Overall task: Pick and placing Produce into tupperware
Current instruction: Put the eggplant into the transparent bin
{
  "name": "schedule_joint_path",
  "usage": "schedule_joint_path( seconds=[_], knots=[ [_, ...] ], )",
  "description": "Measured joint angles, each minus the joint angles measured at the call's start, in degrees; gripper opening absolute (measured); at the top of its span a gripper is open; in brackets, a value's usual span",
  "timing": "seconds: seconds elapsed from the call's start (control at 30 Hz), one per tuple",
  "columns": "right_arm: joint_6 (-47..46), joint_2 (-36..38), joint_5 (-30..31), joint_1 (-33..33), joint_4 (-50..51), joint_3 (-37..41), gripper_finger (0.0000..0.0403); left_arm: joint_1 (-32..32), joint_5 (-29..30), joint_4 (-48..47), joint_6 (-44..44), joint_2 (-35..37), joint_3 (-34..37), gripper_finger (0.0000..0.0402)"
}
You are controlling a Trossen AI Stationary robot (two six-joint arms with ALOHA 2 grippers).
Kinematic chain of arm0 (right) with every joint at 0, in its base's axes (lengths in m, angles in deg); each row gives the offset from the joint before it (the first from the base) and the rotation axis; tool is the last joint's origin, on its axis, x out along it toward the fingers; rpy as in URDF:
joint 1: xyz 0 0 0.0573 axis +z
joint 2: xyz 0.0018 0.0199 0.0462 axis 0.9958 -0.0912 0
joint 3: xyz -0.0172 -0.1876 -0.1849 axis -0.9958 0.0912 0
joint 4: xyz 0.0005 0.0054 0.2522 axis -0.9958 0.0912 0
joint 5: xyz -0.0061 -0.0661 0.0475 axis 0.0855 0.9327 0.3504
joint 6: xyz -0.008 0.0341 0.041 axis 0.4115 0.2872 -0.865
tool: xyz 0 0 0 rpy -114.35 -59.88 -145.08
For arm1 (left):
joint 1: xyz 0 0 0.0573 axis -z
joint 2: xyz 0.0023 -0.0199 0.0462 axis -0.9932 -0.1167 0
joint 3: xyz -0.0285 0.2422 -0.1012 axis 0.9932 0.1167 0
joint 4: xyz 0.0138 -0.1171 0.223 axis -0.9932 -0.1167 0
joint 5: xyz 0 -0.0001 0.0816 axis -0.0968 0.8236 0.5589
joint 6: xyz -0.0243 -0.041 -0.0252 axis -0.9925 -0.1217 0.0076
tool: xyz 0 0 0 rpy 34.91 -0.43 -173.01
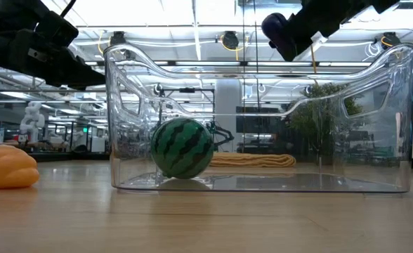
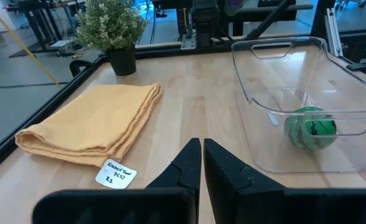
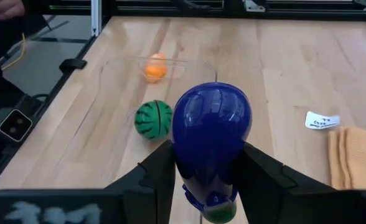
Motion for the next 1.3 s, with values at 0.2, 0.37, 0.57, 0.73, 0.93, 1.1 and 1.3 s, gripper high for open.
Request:
schedule_joint_path(
  seconds=[0.2,0.37,0.57,0.73,0.93,1.1,1.3],
  knots=[
    [1.3,0.0,-5.3,0.2,-1.9,0.0,0.0131,0.0,0.0,0.0,0.2,0.0,0.0,0.0024],
    [3.0,-0.1,-6.0,2.1,-6.1,0.0,0.0131,0.0,0.0,0.0,0.0,0.0,0.0,0.0024],
    [1.4,-3.8,-5.9,3.5,-11.5,0.0,0.0131,0.0,0.0,0.0,0.0,0.0,0.0,0.0024],
    [-2.1,-9.0,-5.1,3.6,-10.9,-0.1,0.0131,0.0,0.0,0.0,0.0,0.0,0.0,0.0024],
    [-4.6,-12.8,-4.3,3.4,-6.2,-2.2,0.0130,0.0,0.0,-0.1,-0.2,0.0,0.0,0.0024],
    [-6.1,-16.1,-4.3,3.3,4.2,-8.7,0.0130,0.0,0.0,-0.1,-0.2,0.0,0.0,0.0024],
    [-8.1,-20.3,-4.2,3.0,13.6,-16.2,0.0130,0.0,0.0,-0.1,-0.2,0.0,0.0,0.0024]
  ],
)
